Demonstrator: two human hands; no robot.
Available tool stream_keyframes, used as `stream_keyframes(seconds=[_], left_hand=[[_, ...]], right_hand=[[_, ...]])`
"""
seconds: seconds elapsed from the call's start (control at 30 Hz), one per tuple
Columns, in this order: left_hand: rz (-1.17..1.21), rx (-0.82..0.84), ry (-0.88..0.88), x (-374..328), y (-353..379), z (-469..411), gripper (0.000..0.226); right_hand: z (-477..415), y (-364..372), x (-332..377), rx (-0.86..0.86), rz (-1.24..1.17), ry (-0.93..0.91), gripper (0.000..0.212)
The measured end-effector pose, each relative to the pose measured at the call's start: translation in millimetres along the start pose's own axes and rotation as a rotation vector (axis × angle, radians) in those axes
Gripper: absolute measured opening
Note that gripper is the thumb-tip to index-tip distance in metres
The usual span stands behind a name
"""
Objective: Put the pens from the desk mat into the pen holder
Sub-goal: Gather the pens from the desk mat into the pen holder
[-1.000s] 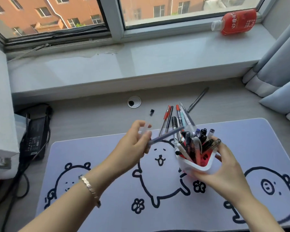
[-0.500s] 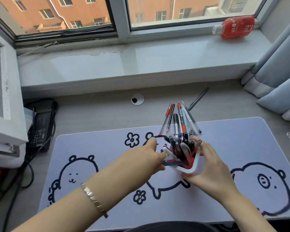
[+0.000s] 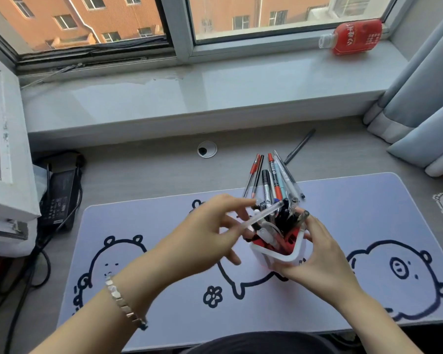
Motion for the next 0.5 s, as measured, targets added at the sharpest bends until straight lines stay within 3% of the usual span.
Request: stream_keyframes(seconds=[0.1, 0.2, 0.3, 0.5], left_hand=[[0.203, -0.193, -0.004, 3.0, -28.6, 11.4, 0.034], [0.067, -0.314, 0.024, -1.2, -46.4, 24.0, 0.026], [-0.109, -0.34, 0.047, -9.8, -48.4, 29.7, 0.023], [-0.236, -0.365, 0.081, -21.3, -34.2, 27.7, 0.02]], right_hand=[[0.5, -1.9, -2.0, -0.001, -0.017, 0.019, 0.091], [-0.3, -3.2, -3.5, 0.002, -0.017, 0.034, 0.091], [-2.1, -3.4, -1.5, 0.012, 0.003, 0.029, 0.09], [-2.6, -2.7, 10.9, 0.011, 0.017, -0.027, 0.089]])
Point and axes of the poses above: each hand's wrist, its own z-axis away from the middle knuckle, its own y-axis out of the palm, x = y × z, the point moved 8 cm from there along -z, towards the middle knuckle, and after that the axes turned 7 degrees about -y, right-handed, at the moved point
